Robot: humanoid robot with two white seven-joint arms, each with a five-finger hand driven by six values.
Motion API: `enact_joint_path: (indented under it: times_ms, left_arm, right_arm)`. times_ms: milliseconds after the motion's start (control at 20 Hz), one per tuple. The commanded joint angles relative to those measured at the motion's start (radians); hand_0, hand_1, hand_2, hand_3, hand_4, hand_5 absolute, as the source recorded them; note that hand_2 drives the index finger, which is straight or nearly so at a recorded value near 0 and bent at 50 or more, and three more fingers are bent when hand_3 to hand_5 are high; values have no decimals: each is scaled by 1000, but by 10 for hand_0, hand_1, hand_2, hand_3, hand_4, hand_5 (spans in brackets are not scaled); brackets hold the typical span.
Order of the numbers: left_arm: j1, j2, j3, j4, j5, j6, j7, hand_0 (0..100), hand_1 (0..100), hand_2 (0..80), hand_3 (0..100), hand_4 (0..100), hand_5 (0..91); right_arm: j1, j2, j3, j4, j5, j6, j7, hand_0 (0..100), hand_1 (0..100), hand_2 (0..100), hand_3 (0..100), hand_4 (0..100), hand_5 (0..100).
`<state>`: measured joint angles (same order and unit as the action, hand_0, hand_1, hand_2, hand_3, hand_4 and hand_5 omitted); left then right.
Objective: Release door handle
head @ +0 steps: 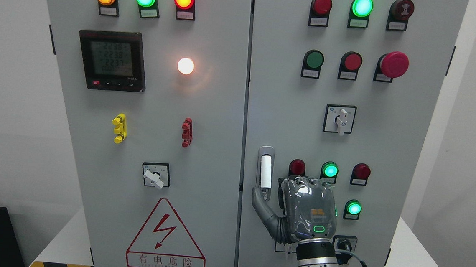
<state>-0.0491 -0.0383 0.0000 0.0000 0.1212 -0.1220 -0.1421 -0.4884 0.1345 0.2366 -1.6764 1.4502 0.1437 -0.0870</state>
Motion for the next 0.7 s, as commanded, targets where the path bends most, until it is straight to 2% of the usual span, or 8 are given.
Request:
enact_joint_path:
  times_ms: [0,651]
  left_arm:
    - [0,0,11,17,0,-1,-1,120,389,0,0,0,0]
    - [0,0,11,17,0,1,-1,120,389,0,0,0,0]
  right_arm:
    - [-2,0,-2,4,-2,-1,0,346,0,911,1000,890,905]
    - [-2,0,-13,3,-4,1,-2,364,7,916,1000,891,905]
